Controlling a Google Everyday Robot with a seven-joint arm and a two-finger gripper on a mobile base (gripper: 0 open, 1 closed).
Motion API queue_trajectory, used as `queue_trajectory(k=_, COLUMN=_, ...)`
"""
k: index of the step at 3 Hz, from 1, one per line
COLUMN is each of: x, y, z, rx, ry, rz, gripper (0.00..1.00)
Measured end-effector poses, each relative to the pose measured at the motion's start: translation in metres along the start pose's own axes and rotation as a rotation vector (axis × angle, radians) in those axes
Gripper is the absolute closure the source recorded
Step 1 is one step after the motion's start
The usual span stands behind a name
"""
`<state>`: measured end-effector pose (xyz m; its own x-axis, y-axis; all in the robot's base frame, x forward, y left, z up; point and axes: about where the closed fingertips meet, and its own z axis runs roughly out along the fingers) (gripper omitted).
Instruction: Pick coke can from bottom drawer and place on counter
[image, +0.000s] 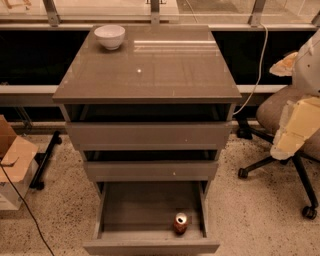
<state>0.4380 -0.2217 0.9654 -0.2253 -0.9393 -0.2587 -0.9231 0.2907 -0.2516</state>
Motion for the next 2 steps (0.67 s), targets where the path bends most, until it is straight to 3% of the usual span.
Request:
queue_trajectory(k=1, x=0.0244, y=-0.0097, z=0.0619, rx=-0.012, ry=-0.102, rz=0.024, gripper=0.00)
queue_trajectory(k=2, x=0.0244, y=-0.0097, z=0.0620, rx=-0.012, ry=-0.102, rz=0.024, gripper=0.00)
